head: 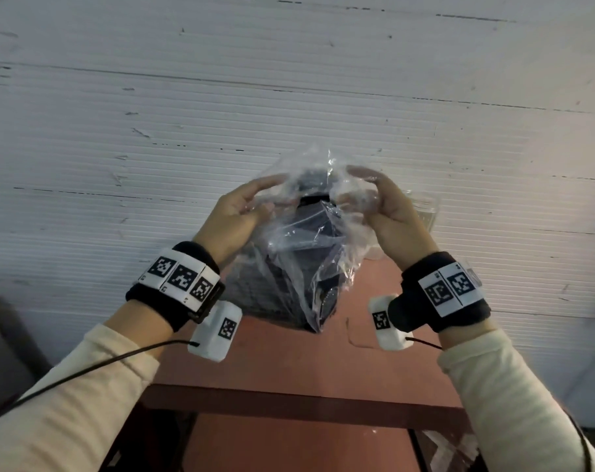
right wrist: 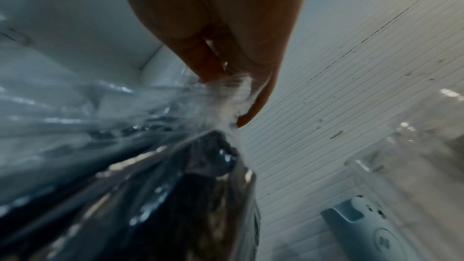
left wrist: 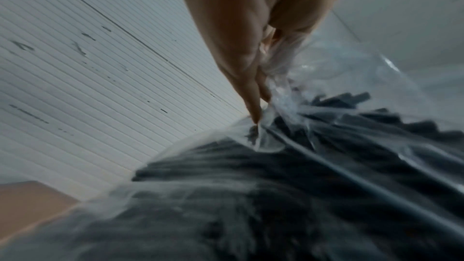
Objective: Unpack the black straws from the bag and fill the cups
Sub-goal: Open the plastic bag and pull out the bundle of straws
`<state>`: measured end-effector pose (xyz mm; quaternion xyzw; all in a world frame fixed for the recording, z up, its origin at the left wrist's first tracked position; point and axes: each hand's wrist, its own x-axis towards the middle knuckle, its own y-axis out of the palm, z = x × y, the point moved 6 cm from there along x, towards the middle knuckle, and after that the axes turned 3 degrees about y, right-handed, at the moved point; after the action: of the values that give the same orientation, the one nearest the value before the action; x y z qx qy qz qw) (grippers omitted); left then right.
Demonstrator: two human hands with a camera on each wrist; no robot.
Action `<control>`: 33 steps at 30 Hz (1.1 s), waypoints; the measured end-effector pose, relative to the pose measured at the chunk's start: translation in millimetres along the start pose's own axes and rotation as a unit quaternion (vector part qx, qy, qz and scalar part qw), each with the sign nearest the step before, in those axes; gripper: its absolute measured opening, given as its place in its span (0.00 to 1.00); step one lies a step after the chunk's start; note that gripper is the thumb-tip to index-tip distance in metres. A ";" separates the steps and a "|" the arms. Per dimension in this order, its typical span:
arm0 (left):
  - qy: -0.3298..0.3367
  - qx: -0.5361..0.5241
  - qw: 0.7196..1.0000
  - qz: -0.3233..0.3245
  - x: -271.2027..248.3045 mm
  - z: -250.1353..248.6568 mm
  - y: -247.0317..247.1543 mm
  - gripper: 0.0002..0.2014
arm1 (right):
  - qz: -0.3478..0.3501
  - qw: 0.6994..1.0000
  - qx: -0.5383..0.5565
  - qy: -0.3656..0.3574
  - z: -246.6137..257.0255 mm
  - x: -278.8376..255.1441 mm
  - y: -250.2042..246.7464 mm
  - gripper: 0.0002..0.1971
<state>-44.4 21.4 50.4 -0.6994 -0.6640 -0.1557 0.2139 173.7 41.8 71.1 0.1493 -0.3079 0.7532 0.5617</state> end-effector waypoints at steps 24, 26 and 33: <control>-0.018 0.163 0.983 0.083 -7.3 12.8 36.5 0.08 | -0.044 0.973 -0.227 0.025 -42.6 -60.6 -36.9 0.09; -0.024 0.179 0.979 0.090 -2.2 16.6 38.1 0.08 | -0.037 0.972 -0.229 0.026 -43.7 -61.3 -41.0 0.10; -0.053 0.116 0.980 0.154 2.8 17.6 48.1 0.09 | 0.012 0.975 -0.197 0.104 -43.0 -57.3 -44.0 0.09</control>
<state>2.5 31.5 32.2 -0.7707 -0.5726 -0.0060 0.2794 238.8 33.6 18.4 -0.0468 -0.3920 0.6960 0.5998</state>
